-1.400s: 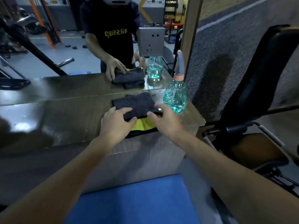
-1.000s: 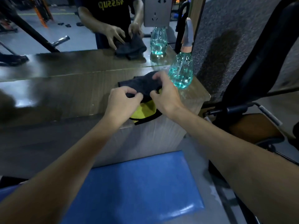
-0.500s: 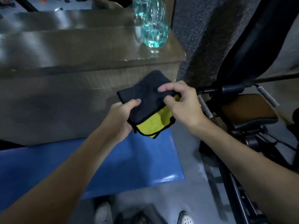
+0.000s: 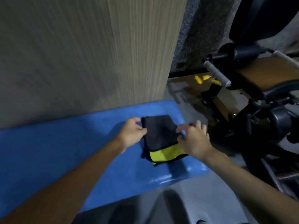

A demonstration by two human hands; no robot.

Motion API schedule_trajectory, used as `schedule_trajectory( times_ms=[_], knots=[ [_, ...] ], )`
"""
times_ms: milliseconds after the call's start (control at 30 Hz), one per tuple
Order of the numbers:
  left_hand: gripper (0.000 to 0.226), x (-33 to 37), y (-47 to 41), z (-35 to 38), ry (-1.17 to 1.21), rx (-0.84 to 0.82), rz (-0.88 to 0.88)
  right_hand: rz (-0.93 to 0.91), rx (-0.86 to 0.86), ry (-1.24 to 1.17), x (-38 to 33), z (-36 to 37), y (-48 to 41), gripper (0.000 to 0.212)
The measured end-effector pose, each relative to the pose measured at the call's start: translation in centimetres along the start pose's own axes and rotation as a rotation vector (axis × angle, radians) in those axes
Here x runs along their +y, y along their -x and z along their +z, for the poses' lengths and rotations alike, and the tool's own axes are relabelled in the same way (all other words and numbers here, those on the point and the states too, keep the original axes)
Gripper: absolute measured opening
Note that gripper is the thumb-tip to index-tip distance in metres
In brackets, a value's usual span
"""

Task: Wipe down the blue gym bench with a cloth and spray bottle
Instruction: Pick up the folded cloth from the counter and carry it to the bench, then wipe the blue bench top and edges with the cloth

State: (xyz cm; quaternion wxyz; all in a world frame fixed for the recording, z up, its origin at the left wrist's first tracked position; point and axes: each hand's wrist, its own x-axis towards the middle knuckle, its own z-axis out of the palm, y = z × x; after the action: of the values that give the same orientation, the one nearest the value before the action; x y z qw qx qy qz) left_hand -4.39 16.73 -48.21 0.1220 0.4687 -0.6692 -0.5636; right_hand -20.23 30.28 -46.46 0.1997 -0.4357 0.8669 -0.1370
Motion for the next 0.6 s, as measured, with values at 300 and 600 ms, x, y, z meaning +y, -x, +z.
schedule_trajectory(
  times_ms=[300,600],
  knots=[
    [0.023,-7.7,-3.0,-1.4,-0.607,0.090,0.483,-0.366,0.128,0.336,-0.2,10.3,-3.3,0.091],
    [0.028,-8.0,-1.3,-1.2,-0.905,0.028,0.517,-0.343,0.164,0.415,0.5,11.3,-2.9,0.068]
  ],
)
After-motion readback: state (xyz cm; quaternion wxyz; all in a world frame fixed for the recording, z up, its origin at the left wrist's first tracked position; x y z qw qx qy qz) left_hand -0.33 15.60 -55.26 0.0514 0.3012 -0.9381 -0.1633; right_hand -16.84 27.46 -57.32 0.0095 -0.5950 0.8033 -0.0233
